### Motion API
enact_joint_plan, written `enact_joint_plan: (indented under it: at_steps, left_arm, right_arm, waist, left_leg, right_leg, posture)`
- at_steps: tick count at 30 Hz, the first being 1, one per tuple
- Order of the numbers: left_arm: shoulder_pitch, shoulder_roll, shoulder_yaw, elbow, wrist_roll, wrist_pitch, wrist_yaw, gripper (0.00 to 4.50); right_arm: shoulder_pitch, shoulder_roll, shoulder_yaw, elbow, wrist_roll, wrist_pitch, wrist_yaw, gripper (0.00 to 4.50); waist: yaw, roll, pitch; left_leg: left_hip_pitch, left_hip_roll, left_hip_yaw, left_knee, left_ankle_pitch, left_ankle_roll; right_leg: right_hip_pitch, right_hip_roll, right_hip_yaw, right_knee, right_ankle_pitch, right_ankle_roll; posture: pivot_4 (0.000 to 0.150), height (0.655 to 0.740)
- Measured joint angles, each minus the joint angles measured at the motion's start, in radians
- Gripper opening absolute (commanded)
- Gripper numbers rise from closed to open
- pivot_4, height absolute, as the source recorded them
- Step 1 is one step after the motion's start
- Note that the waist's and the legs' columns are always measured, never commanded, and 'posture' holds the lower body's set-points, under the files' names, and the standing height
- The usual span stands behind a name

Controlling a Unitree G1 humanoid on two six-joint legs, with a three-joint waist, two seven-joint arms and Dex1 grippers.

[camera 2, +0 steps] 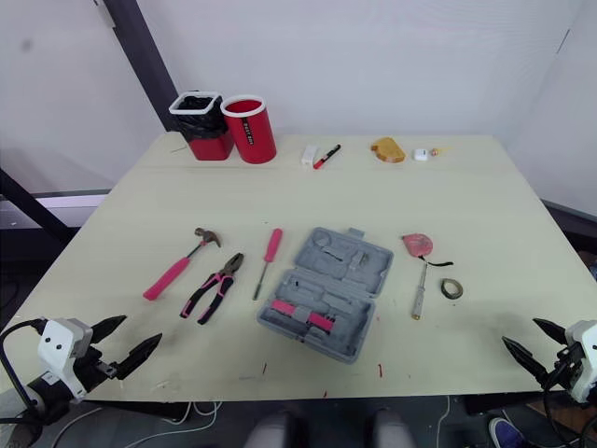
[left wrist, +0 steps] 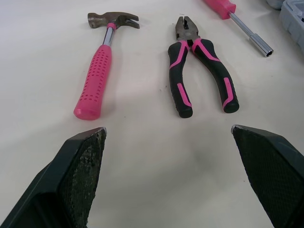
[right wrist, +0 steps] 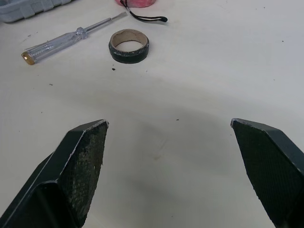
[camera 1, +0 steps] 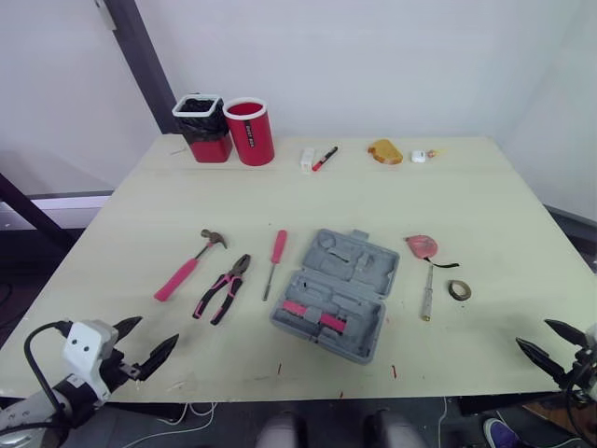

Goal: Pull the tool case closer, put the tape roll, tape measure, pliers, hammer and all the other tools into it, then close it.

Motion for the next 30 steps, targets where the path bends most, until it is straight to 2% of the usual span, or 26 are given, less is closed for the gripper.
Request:
enact_joint_plan:
  at_steps: [16, 25, 30]
  left_arm:
    - [-0.079, 0.0, -0.007, 0.11, 0.008, -0.037, -0.027, 4.5]
    - [-0.175, 0.046, -0.015, 0.177, 0.007, -0.028, -0.074, 4.5]
    - [-0.251, 0.07, -0.049, 0.175, 0.003, 0.02, -0.099, 4.5]
  right_arm:
    - [0.036, -0.002, -0.005, 0.006, -0.001, -0.044, 0.009, 4.37]
    - [0.047, 0.002, -0.006, -0.103, 0.007, -0.016, -0.024, 4.37]
    - [0.059, 0.03, 0.008, -0.248, 0.013, 0.047, -0.072, 4.37]
  waist:
    - [0.001, 0.0, 0.0]
    - [0.001, 0.0, 0.0]
    - [0.002, 0.0, 0.0]
  left_leg:
    - [0.0, 0.0, 0.0, 0.0, 0.0, 0.0]
    - [0.0, 0.0, 0.0, 0.0, 0.0, 0.0]
    - [0.0, 0.0, -0.001, 0.0, 0.0, 0.0]
  right_leg:
    - [0.0, 0.0, 0.0, 0.0, 0.0, 0.0]
    - [0.0, 0.0, 0.0, 0.0, 0.0, 0.0]
    - [0.0, 0.0, -0.001, 0.001, 0.002, 0.003]
  posture:
    - [0.15, 0.74]
    - [0.15, 0.74]
    - [0.15, 0.74]
